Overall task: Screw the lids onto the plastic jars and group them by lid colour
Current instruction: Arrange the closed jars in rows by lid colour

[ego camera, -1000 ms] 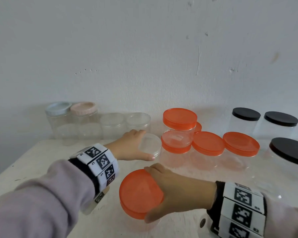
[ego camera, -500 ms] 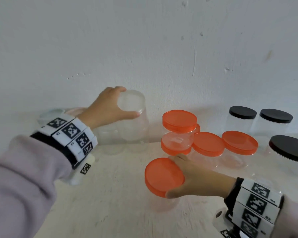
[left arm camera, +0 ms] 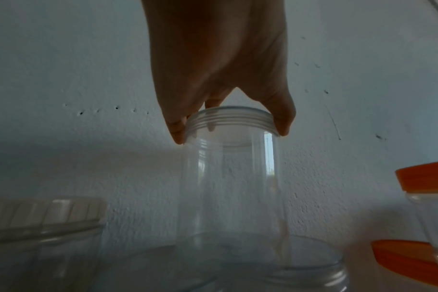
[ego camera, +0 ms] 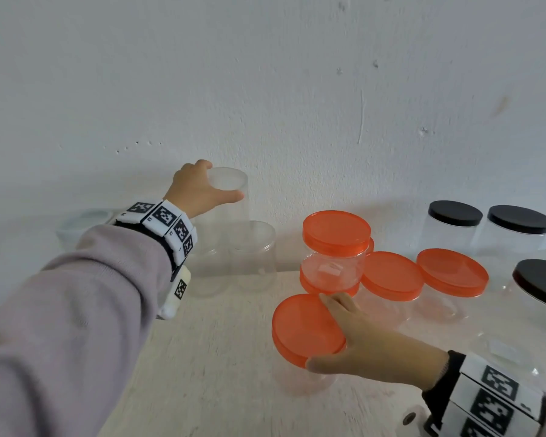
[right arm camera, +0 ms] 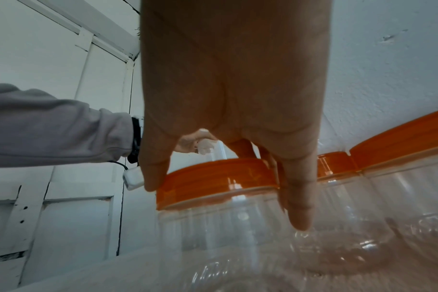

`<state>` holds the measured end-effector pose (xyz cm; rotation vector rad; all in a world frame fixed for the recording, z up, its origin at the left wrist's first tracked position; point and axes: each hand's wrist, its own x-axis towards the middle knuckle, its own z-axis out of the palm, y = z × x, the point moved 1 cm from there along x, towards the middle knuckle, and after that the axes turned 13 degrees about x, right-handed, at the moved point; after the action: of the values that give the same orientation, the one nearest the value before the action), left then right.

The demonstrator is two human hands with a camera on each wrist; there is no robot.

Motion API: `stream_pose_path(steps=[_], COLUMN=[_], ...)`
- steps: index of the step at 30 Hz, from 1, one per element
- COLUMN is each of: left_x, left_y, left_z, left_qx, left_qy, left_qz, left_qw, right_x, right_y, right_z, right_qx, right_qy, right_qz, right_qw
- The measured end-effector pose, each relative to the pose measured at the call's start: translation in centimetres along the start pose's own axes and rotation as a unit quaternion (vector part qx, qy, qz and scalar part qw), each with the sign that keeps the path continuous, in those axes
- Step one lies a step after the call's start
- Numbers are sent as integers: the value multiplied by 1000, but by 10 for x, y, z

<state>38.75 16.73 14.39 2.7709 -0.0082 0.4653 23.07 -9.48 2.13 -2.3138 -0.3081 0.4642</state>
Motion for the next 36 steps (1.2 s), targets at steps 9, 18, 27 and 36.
stream_pose_path(steps=[9, 18, 27, 36], left_x=[13, 11, -11, -90], left_y=[-6, -13, -10, 49], left_z=[15, 24, 22, 70], left_qx=[-32, -89, -3, -173], left_qy=[8, 51, 154, -48], left_qz=[-18, -26, 67, 183], left_qw=[999, 994, 986, 967], right_x=[3, -35, -91, -16], right_y=[0, -8, 10, 31], right_z=[5, -19, -101, -121], right_qx=[8, 16, 45, 113], right_qy=[28, 74, 313, 430], right_qz=[-22, -52, -1, 38], right_qw=[999, 996, 949, 895])
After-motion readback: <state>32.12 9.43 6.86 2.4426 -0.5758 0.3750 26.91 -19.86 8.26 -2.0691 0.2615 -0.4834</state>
